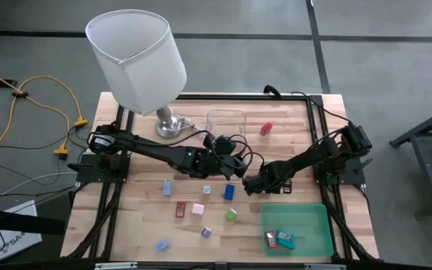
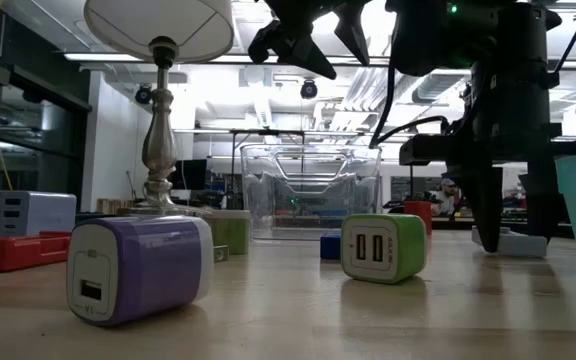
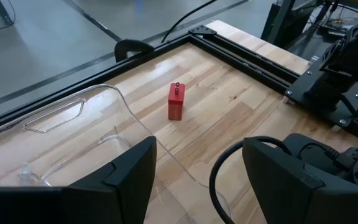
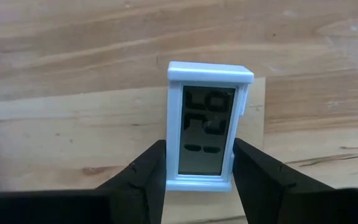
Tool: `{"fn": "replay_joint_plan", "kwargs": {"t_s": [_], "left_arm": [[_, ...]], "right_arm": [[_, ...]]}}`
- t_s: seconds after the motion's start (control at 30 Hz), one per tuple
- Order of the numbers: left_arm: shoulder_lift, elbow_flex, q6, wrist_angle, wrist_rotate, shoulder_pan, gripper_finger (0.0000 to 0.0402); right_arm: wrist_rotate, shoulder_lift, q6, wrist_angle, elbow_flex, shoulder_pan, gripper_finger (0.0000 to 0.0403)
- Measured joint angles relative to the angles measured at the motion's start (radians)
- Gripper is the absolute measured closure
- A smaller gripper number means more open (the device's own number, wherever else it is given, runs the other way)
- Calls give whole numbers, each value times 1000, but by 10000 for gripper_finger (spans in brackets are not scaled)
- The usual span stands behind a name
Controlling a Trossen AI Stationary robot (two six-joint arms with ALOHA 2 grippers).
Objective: Pick & Place Office items
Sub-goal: Put the white digital clock into the green bin
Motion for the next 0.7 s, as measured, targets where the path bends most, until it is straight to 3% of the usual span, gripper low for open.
{"fn": "replay_joint_plan", "kwargs": {"t_s": [0.7], "left_arm": [[0,0,0,0,0,0,171]], "right_arm": [[45,-112,-6,-139,3,76,255]]}}
